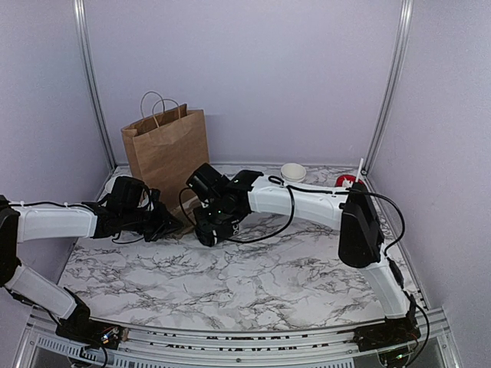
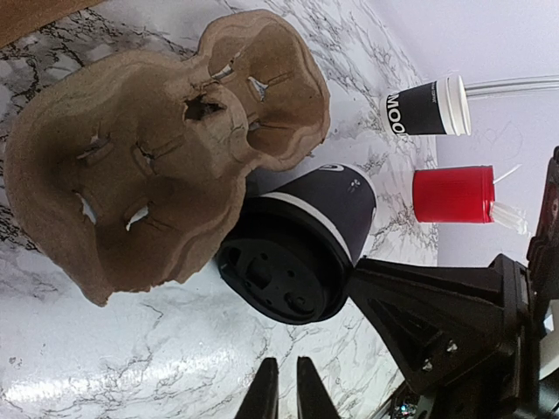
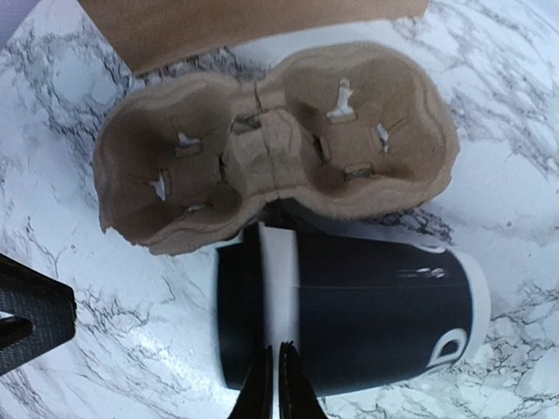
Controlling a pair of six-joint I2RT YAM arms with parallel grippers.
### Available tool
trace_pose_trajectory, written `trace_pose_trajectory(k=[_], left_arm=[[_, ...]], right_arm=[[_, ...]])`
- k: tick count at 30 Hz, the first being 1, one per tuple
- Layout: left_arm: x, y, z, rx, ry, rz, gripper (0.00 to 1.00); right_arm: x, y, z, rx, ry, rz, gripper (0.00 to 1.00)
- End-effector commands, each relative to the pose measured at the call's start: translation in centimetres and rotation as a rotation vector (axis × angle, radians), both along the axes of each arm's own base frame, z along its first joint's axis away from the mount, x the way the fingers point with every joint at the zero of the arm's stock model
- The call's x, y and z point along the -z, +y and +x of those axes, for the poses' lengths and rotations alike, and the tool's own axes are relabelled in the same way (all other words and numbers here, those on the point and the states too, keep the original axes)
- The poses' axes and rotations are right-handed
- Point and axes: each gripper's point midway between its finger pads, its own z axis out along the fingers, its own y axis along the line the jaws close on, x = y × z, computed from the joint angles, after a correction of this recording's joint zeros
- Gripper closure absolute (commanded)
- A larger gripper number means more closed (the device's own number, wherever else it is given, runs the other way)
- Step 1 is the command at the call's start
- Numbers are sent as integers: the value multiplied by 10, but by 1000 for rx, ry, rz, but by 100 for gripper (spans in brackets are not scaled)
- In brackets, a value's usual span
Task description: Pack the takeout coffee
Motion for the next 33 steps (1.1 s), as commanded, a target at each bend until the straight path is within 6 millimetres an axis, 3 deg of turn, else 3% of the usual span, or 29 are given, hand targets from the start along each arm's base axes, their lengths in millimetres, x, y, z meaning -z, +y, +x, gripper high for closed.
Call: trace_pose_trajectory(k=[1, 6, 9, 18, 24, 26, 29, 33], left_arm=[[-7, 1, 1, 9, -31, -11, 91], [-12, 1, 3, 9, -44, -17, 91], [-12, 1, 4, 12, -46, -13, 91], [0, -3, 0, 36, -27, -20, 88], [2, -9, 2, 49, -28, -17, 75], [6, -11, 3, 53, -22, -10, 72], [11, -18, 4, 68, -14, -3, 70], [16, -23, 7, 71, -6, 9, 70]], right_arm=[[-61, 2, 7, 20, -19, 192, 100], [-84, -6, 7, 31, -12, 294, 100], [-85, -13, 10, 45, -14, 305, 100], [-51, -23, 8, 58, 28, 258, 57], [-33, -39, 16, 88, 39, 238, 30], [-18, -47, 13, 90, 63, 230, 24], [-14, -55, 13, 109, 78, 267, 23], [-9, -76, 20, 169, 79, 291, 31]])
